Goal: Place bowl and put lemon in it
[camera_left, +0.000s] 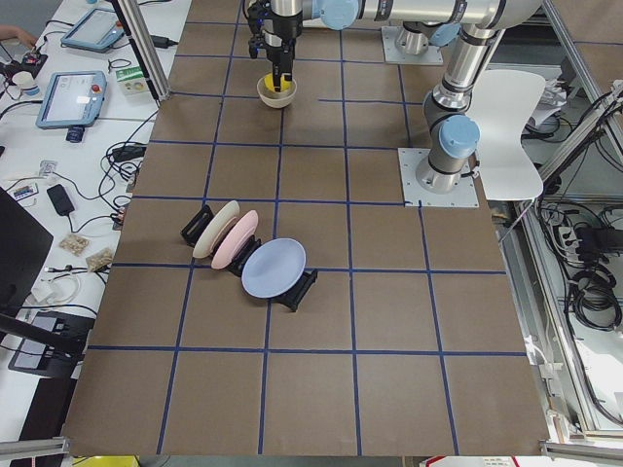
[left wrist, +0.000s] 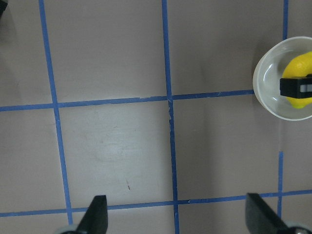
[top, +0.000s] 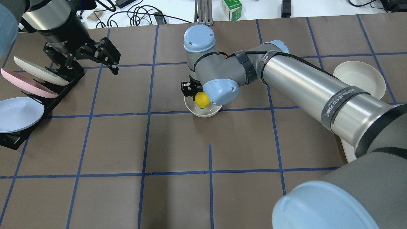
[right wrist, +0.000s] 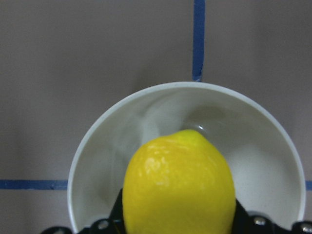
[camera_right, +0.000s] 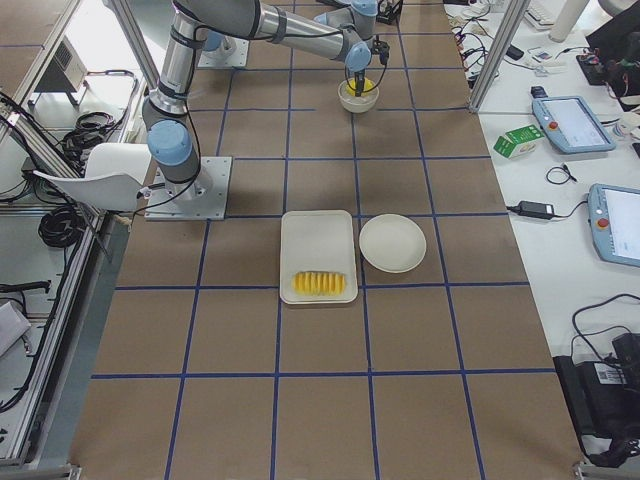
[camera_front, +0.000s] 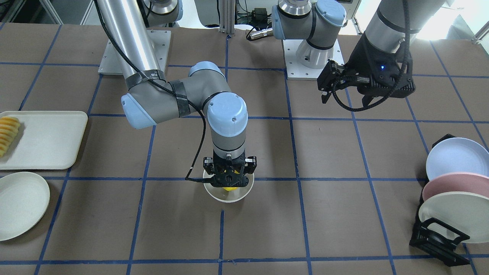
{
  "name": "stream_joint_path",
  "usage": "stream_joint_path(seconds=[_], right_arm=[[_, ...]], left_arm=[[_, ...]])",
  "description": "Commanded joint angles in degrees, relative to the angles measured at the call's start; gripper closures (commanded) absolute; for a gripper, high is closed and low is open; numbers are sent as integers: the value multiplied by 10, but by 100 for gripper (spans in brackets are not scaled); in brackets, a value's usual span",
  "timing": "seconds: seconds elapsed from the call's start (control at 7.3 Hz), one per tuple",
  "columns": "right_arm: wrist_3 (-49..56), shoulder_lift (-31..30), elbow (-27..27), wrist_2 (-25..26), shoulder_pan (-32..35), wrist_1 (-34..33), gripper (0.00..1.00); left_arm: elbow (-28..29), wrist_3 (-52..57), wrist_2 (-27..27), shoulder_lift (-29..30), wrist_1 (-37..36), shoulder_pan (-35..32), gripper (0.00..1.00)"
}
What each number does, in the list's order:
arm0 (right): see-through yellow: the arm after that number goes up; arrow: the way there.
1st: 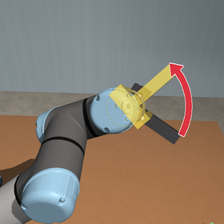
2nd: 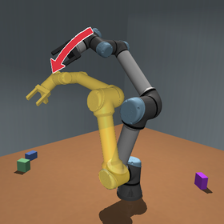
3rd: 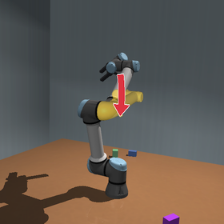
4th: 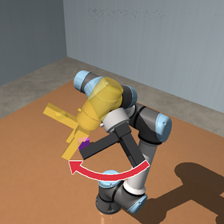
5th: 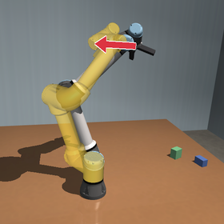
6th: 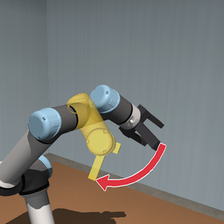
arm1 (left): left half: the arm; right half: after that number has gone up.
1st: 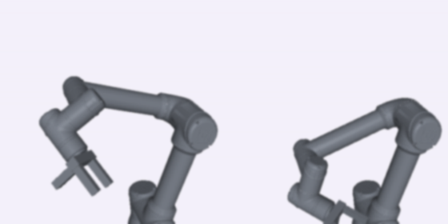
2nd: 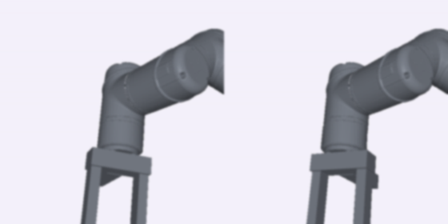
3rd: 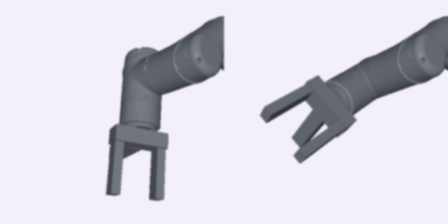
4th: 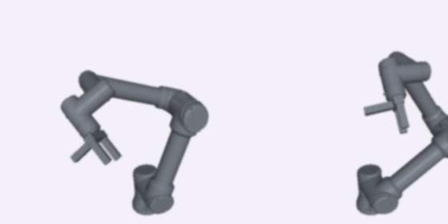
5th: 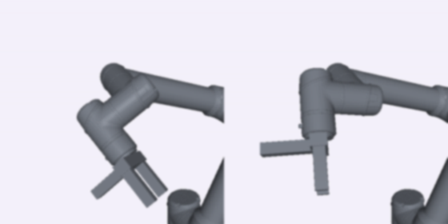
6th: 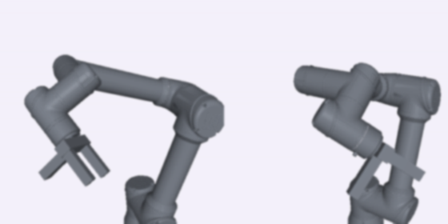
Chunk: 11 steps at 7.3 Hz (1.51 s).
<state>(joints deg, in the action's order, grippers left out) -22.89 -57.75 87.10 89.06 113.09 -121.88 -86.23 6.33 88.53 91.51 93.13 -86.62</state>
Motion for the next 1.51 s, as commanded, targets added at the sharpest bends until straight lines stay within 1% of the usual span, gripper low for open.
stream_joint_path(seconds=[0.0, 0.14, 0.41, 0.55, 0.68, 0.82, 0.96, 1.1, 1.23, 1.37], right_arm=[[1, 12, 2, 2, 0, -2, 32], [2, 14, 1, 2, -1, -4, 14], [1, 13, 2, 4, -1, 0, 0], [3, 5, 1, 5, -1, 1, 0], [9, -29, -3, 7, -7, 10, 0], [10, -82, 3, 10, -11, 49, 0], [21, -123, 1, 26, -28, 82, 0], [23, -164, -4, 21, -63, 130, 0], [47, -216, -11, 19, -110, 194, 0], [57, -258, -15, -11, -145, 249, 0]], left_arm=[[-1, -1, 1, 1, 0, 0, 0], [2, -1, 2, 0, 0, 0, 0], [2, -1, 2, -2, 0, 0, 0], [2, -1, 2, -2, 0, 0, 0], [2, -1, 2, -2, 0, 0, 0], [2, -1, 2, -2, 0, 0, 0], [2, -1, 1, -2, 0, 0, 0], [2, -1, 2, -3, 0, 0, 0], [4, -9, 2, -4, 2, 0, 0], [7, -17, 3, -5, 5, 0, 0]])
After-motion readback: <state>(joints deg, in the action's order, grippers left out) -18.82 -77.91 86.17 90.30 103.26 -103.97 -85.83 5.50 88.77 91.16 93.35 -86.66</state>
